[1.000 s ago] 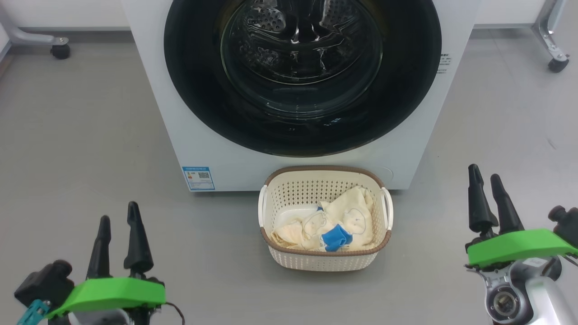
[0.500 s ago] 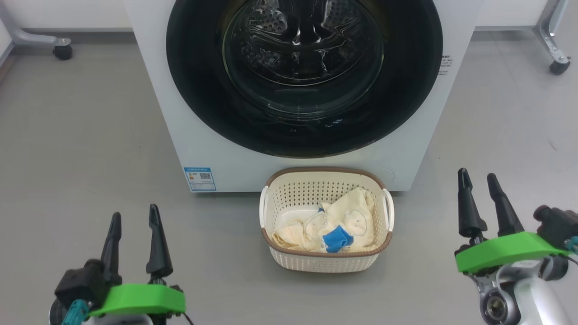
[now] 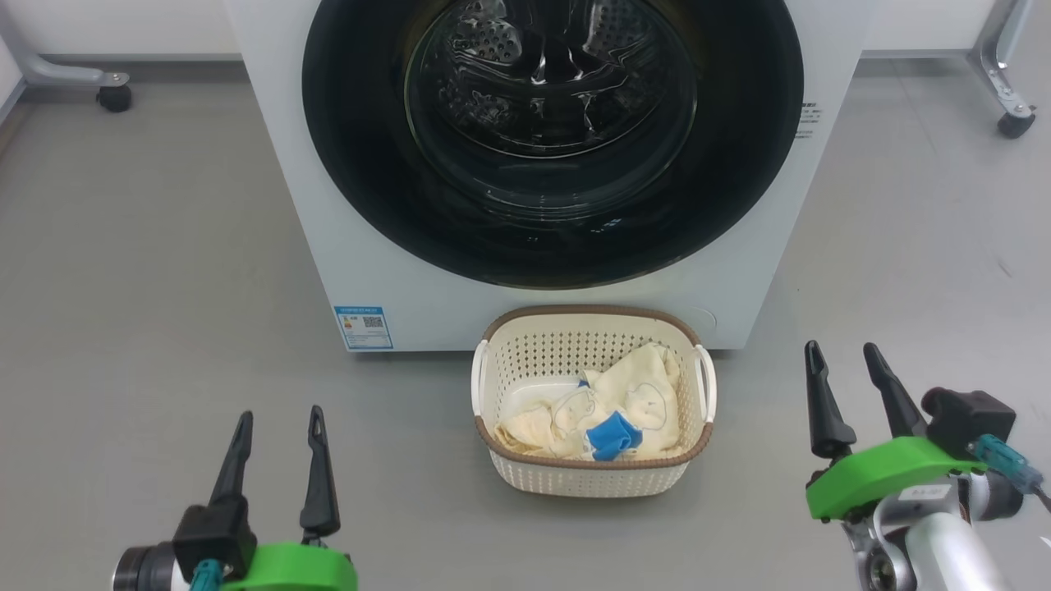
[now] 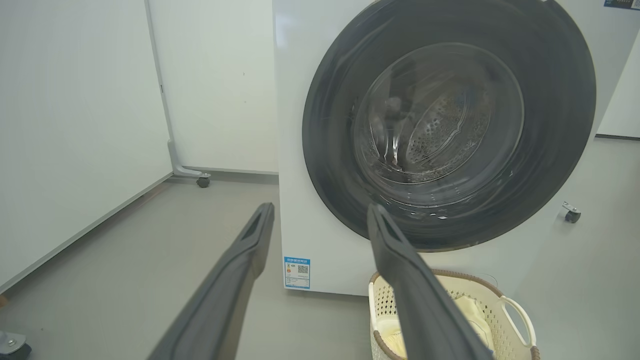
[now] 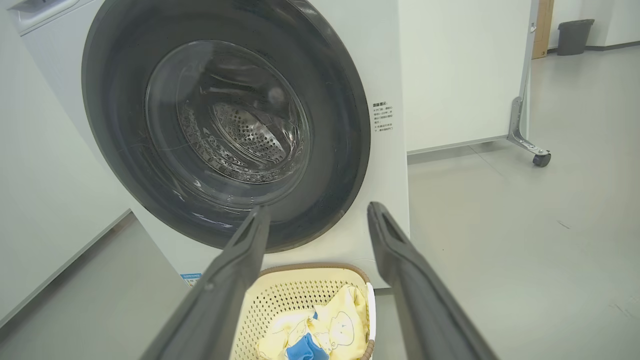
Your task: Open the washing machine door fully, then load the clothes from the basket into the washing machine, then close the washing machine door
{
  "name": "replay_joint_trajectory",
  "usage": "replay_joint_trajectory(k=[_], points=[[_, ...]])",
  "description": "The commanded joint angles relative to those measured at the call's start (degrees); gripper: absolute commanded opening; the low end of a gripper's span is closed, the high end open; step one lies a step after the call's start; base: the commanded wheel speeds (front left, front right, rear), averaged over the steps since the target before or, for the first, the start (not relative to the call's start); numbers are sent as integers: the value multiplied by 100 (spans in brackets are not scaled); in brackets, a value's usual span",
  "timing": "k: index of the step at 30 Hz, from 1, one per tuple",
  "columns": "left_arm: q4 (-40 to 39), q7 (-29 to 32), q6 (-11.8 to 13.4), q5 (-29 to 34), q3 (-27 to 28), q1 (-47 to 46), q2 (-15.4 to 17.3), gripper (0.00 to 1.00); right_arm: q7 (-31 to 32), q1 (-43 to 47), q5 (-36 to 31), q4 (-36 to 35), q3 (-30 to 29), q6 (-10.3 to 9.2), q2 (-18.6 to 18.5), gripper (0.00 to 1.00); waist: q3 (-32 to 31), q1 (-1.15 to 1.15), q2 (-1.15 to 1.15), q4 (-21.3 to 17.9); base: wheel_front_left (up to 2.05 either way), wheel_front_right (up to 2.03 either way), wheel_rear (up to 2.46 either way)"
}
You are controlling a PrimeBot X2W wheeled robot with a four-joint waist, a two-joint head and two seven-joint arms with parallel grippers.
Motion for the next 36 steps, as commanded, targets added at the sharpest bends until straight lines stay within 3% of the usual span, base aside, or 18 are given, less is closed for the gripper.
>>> replay_joint_trajectory(k=[1,5,36], points=[[-59,-115,-31,251,124,-223,18,100,-66,-395,-260,-100,157,-17,-56,100,-9,0,0,6,0,0,0],[186,-176,-86,428,41,-251,16,100,-104,-446,-552,35,208,-17,-55,100,-27,0,0,22,0,0,0],[530,-178,-30,230,6,-375,16,100,-110,-524,-514,162,273,-17,-55,100,24,0,0,29,0,0,0]])
